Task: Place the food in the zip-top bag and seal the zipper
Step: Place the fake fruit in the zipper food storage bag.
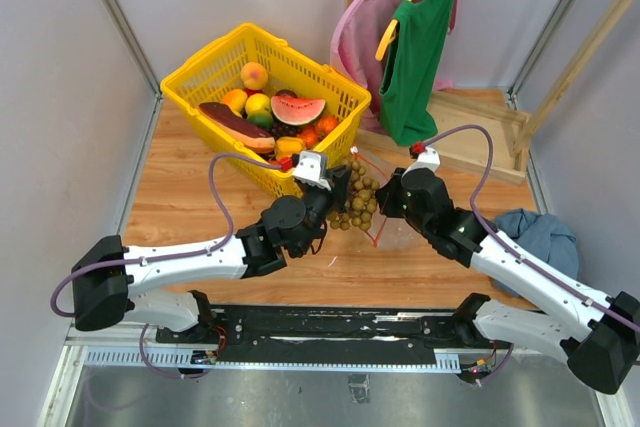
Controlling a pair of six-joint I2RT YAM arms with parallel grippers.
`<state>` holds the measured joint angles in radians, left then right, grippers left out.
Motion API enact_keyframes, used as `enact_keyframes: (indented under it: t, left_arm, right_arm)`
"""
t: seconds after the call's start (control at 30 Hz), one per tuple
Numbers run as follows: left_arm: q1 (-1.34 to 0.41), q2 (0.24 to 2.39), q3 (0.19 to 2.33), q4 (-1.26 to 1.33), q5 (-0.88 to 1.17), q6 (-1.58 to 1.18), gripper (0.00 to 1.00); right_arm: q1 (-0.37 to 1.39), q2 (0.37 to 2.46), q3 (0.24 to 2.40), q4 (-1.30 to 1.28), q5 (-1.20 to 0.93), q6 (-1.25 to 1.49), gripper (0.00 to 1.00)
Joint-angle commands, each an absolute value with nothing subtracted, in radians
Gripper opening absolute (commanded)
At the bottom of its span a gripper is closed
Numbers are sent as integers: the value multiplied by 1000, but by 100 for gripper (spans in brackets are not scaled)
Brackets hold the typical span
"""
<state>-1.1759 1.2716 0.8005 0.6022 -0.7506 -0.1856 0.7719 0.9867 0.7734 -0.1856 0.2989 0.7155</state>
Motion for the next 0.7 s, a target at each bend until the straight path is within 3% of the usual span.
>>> enact_keyframes:
  t: [0.0, 0.67]
  left_arm:
    - [-1191, 1249, 822, 603, -639, -178, 0]
    - [-1121, 1311, 911, 419, -655, -428, 0]
  right_arm:
    - [754, 981, 813, -141, 273, 684, 1]
    - [753, 934, 731, 75, 22, 559, 1]
